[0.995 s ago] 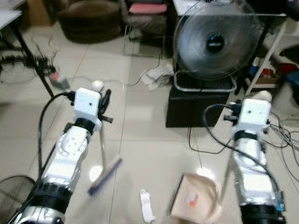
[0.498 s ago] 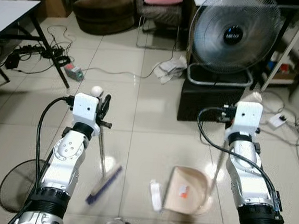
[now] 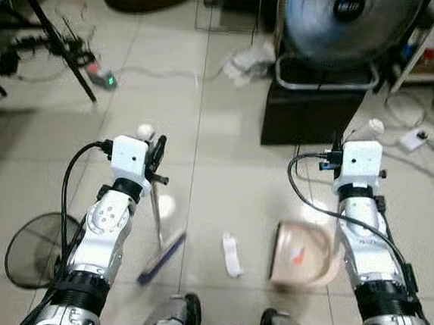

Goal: Sweep floor

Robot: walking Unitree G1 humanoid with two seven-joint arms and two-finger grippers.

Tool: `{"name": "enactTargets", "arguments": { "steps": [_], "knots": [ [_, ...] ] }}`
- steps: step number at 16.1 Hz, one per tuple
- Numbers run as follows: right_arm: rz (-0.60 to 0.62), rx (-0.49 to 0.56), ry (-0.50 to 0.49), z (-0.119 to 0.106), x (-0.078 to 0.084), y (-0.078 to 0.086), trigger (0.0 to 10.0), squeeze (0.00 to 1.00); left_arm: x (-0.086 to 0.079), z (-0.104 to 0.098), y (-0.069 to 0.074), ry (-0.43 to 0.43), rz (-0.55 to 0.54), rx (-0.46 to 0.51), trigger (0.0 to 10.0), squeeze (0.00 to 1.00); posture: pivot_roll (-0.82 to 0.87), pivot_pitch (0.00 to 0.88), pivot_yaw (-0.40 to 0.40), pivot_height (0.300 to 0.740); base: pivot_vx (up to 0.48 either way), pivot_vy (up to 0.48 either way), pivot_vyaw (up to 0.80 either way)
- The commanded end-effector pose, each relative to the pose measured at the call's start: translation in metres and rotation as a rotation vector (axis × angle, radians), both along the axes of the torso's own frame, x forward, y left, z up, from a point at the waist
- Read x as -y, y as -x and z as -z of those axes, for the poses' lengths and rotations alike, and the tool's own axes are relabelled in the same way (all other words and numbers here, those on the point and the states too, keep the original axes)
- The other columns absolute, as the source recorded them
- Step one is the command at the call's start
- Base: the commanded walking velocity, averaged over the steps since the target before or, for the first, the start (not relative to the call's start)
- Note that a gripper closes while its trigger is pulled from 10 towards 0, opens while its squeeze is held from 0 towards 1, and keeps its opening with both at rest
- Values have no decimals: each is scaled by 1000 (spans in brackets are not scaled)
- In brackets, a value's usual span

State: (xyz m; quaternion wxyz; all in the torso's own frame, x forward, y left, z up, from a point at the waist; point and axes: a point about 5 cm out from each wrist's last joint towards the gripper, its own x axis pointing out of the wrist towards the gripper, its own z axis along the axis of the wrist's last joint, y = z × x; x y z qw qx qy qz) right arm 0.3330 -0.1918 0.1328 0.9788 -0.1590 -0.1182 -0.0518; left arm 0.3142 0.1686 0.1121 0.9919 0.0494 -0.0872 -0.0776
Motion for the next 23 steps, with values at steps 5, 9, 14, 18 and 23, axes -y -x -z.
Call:
{"name": "enactTargets", "arguments": {
  "steps": [5,9,14,18,23],
  "knots": [
    [-186,23,78,18,-49,-1,10000,0,-1,-2,3,33,-90,50,10000,0,189,361,156,740,0,0,0],
    [-335,31,57,29,-99,10,10000,0,18,3,-1,95,-130,4,10000,0,180,355,148,740,0,0,0],
    [-293,55,-15,30,-101,12,10000,0,46,0,-11,382,-207,-52,10000,0,137,316,150,740,0,0,0],
    [-160,69,-112,29,-78,12,10000,0,49,-18,-27,516,-222,-13,10000,0,93,259,138,740,0,0,0],
    [-27,97,-162,23,-33,11,10000,0,38,-67,-54,581,-106,112,10000,0,48,178,127,740,0,0,0]
  ]
}}
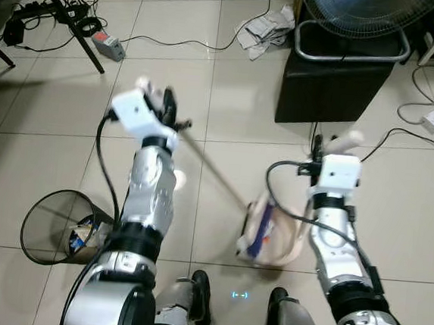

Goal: Sweep floor

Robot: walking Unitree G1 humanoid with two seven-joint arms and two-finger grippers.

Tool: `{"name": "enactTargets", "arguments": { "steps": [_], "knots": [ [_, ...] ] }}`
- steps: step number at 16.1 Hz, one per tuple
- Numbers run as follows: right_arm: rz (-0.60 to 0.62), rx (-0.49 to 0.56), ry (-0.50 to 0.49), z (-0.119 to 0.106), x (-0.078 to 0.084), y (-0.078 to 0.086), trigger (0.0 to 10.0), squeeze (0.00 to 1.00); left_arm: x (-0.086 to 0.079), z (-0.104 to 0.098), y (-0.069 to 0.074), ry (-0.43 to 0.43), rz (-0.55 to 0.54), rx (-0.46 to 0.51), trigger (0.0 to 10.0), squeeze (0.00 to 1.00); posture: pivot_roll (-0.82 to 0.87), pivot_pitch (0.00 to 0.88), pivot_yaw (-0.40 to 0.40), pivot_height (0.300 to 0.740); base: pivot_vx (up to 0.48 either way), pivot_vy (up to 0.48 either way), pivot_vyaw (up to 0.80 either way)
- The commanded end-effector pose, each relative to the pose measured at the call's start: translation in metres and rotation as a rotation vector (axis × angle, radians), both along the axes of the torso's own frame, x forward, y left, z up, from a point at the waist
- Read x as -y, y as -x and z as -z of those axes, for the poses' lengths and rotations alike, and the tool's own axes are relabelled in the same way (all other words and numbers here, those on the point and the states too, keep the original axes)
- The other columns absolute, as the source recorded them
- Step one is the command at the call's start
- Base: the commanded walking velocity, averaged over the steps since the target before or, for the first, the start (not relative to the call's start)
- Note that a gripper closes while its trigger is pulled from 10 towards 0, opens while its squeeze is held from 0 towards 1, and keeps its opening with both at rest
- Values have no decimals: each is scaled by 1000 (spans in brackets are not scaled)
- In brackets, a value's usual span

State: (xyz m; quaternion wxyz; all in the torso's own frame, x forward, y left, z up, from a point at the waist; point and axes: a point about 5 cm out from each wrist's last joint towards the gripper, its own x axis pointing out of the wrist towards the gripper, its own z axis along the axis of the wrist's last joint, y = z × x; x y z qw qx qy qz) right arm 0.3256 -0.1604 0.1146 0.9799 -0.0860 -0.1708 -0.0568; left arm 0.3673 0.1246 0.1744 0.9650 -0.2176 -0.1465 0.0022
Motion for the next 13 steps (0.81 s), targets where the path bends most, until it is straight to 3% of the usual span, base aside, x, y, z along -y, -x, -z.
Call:
{"name": "enactTargets", "arguments": {
  "steps": [1,3,4,6,9,13],
  "knots": [
    [8,-12,-31,3,4,3,10000,0,-7,-14,-4,-8,24,53,10000,0,44,159,127,740,0,0,0],
    [27,-8,-48,0,14,3,10000,0,-13,-34,-10,-147,104,138,10000,0,31,126,126,740,0,0,0],
    [30,-9,-52,0,16,3,10000,0,-14,-37,-11,-178,120,151,10000,0,28,117,124,740,0,0,0],
    [36,-25,-140,-4,24,1,10000,0,-30,-41,-15,-376,129,135,10000,0,17,81,120,740,0,0,0],
    [22,-33,-286,-18,29,-2,10000,0,-52,-19,-10,-563,75,63,10000,0,-9,53,121,740,0,0,0],
    [-11,72,-446,-59,39,2,10000,0,-77,31,6,-647,24,-114,10000,0,-46,31,142,740,0,0,0]
  ]
}}
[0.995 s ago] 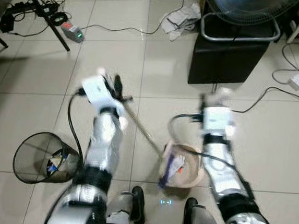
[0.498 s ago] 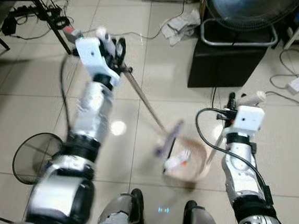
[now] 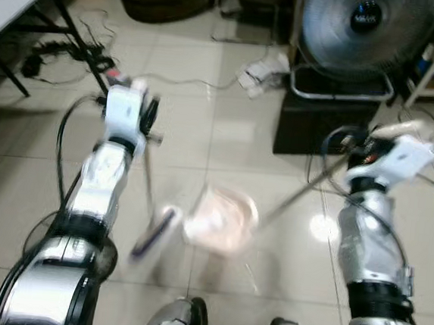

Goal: Sweep floor

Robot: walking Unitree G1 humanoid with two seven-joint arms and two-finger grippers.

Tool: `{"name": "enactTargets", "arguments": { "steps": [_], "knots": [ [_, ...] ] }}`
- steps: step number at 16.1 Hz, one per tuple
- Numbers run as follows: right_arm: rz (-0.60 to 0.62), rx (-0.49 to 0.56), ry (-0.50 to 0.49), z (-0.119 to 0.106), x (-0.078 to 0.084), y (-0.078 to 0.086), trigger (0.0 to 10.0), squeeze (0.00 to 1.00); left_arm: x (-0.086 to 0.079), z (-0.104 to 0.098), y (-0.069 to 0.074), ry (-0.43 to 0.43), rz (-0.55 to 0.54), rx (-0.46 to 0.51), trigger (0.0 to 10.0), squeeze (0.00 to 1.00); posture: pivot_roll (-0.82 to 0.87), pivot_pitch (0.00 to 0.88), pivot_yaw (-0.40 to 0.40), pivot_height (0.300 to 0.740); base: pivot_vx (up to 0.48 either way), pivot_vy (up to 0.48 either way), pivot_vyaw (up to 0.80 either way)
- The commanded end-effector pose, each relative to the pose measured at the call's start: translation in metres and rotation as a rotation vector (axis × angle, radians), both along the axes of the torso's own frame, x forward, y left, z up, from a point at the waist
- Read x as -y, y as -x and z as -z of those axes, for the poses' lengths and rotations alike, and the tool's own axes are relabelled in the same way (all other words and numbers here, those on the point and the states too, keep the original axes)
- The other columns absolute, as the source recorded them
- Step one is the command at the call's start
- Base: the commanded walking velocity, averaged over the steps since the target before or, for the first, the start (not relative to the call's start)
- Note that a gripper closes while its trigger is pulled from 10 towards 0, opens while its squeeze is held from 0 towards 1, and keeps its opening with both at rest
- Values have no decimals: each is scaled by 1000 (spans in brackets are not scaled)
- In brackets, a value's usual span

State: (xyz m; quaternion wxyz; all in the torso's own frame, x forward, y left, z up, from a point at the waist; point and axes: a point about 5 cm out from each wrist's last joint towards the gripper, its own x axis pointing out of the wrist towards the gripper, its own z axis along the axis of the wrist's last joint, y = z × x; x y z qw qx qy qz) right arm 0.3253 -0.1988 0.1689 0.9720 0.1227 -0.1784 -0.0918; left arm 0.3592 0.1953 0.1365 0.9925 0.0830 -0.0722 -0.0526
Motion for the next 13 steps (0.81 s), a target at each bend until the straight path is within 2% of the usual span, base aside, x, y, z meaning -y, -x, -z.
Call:
{"name": "enactTargets", "arguments": {
  "steps": [1,4,6,9,10,13],
  "knots": [
    [-15,49,-43,-15,1,3,10000,0,-11,4,5,-44,-32,-5,10000,0,-50,27,147,740,0,0,0],
    [-56,78,-71,-34,0,3,10000,0,-17,24,18,-74,-49,-49,10000,0,-56,20,144,740,0,0,0],
    [-105,101,-109,-54,-4,3,10000,0,-23,37,31,-64,-73,-80,10000,0,-61,14,134,740,0,0,0],
    [-152,142,-170,-78,-10,-2,10000,0,-19,46,50,-38,-66,-91,10000,0,-26,2,105,740,0,0,800],
    [-154,147,-180,-80,-10,-3,10000,0,-19,45,52,-36,-67,-87,10000,0,-23,1,104,740,0,0,800],
    [-176,174,-235,-93,-11,-6,10000,0,-15,36,70,-30,-58,-35,10000,0,4,0,92,740,0,0,800]
  ]
}}
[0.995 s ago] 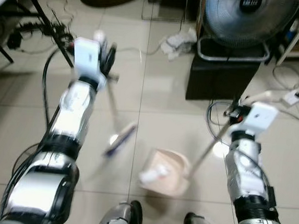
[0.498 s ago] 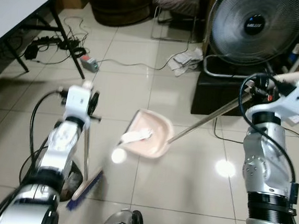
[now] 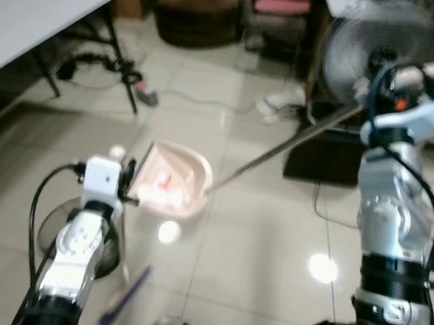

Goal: Sweep floor

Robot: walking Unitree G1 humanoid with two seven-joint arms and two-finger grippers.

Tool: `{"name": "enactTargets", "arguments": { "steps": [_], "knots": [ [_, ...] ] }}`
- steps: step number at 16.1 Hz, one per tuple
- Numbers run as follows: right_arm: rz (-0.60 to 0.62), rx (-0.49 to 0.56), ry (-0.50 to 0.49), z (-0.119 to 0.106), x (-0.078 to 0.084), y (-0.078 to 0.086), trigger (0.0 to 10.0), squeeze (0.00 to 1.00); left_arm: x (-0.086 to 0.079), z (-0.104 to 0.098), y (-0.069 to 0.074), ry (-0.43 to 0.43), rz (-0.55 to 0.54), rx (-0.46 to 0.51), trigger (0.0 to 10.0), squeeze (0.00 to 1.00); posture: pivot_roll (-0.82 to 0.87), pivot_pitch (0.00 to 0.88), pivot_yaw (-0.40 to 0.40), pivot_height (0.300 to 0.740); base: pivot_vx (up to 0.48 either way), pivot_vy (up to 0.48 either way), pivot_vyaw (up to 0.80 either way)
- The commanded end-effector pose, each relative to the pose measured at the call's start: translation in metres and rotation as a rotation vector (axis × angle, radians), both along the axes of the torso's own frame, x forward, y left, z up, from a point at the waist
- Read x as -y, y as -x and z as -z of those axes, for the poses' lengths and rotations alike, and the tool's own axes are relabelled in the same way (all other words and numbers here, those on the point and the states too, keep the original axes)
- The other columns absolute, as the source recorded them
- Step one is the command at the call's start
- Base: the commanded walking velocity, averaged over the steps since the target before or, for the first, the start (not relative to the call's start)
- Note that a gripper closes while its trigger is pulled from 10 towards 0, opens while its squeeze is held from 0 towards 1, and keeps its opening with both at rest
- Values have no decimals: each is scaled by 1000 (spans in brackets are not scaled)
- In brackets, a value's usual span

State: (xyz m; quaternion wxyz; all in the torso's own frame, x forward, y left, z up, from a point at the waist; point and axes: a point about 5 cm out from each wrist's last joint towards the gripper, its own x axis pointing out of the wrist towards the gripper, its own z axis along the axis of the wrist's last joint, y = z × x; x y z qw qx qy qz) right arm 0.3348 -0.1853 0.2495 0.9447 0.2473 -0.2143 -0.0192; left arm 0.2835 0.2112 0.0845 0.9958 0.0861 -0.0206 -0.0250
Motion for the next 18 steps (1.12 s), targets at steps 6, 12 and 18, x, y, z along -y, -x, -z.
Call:
{"name": "enactTargets", "arguments": {
  "steps": [6,12,18],
  "knots": [
    [14,40,-22,-20,3,-4,10000,0,0,-23,2,-31,-15,54,10000,0,-6,0,75,740,0,0,800],
    [48,-14,18,-11,2,-9,10000,0,5,-29,0,-43,-6,50,10000,0,-4,8,76,740,257,0,800],
    [126,-49,122,-4,6,-10,10000,0,10,-29,-3,-29,1,39,10000,0,-20,10,78,740,416,0,98]
  ]
}}
